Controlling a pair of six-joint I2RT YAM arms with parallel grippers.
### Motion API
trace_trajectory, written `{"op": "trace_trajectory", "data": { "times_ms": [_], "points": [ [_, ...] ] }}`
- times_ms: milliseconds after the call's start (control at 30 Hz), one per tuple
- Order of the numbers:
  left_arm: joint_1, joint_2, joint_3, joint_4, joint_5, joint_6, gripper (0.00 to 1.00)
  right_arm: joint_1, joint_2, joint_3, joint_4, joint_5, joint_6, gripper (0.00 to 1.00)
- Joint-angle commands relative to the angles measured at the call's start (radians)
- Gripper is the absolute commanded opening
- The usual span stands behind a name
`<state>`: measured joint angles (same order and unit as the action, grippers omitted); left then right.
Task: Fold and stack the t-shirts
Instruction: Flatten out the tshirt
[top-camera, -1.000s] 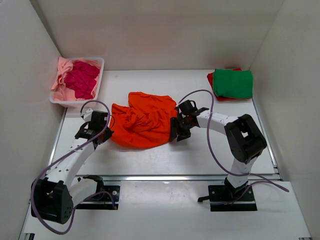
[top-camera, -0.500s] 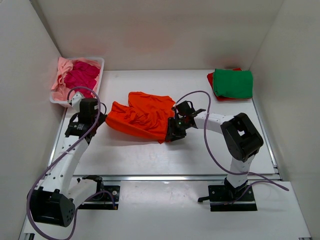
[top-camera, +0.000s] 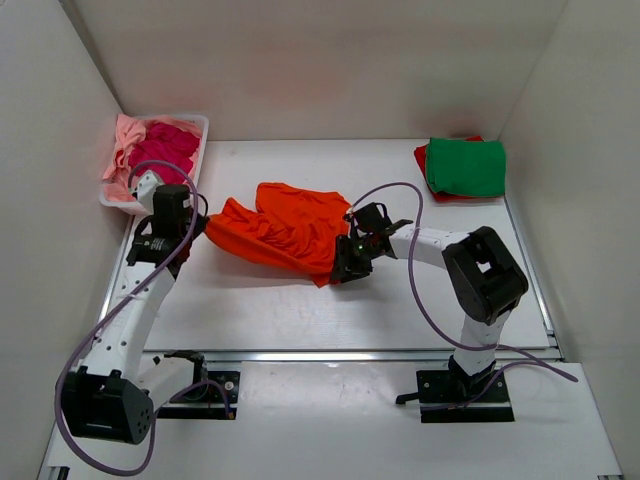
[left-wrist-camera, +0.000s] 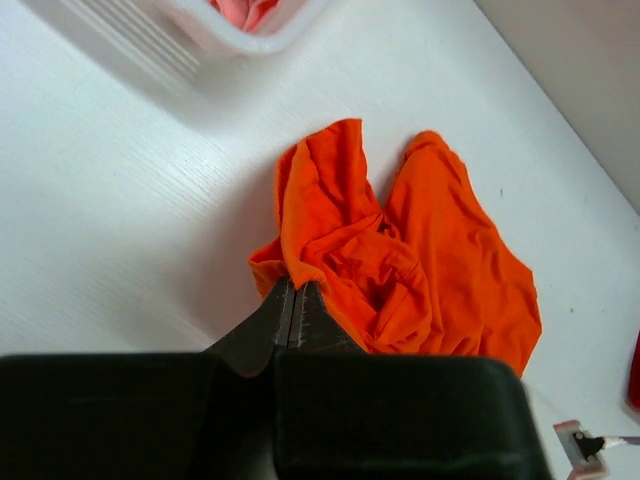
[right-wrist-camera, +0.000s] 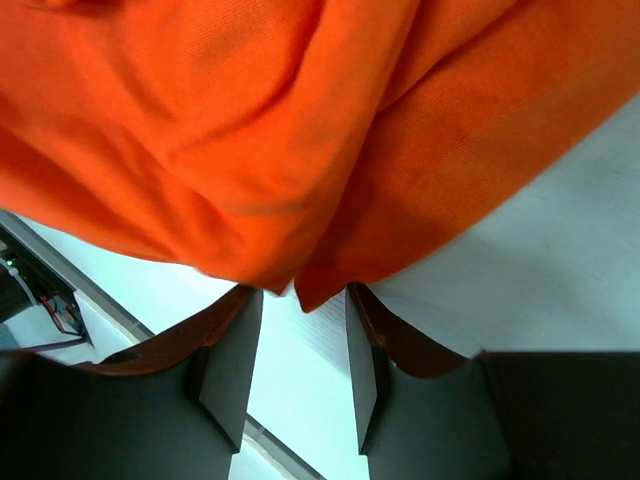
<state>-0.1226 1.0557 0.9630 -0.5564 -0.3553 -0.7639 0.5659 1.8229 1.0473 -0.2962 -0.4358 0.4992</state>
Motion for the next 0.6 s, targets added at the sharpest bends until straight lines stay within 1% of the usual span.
{"op": "trace_trajectory", "data": {
  "times_ms": [0,133,233,333,400,467,533,567],
  "points": [
    [0.041,0.007,0.085,0.033,-0.037,0.047,0.0,-0.008,0.029,-0.059,-0.04,0.066,-0.05,0.38],
    [0.048,0.029,0.138,0.053,-0.053,0.075,0.0,-0.02,0.024,-0.069,-0.03,0.058,-0.054,0.41],
    [0.037,0.029,0.16,0.052,-0.05,0.058,0.0,-0.02,0.042,-0.047,-0.049,0.069,-0.068,0.4],
    [0.029,0.039,0.174,0.053,-0.056,0.058,0.0,0.0,0.07,-0.02,-0.078,0.107,-0.079,0.37],
    [0.047,0.038,0.183,0.056,-0.053,0.064,0.0,0.006,0.085,0.011,-0.098,0.126,-0.085,0.31],
    [0.047,0.04,0.187,0.059,-0.065,0.083,0.0,0.009,0.101,0.032,-0.121,0.157,-0.082,0.3],
    [0.049,0.043,0.198,0.055,-0.074,0.095,0.0,0.015,0.108,0.051,-0.153,0.186,-0.074,0.25],
    [0.049,0.043,0.195,0.056,-0.07,0.097,0.0,0.015,0.105,0.049,-0.158,0.192,-0.062,0.25]
  ]
}}
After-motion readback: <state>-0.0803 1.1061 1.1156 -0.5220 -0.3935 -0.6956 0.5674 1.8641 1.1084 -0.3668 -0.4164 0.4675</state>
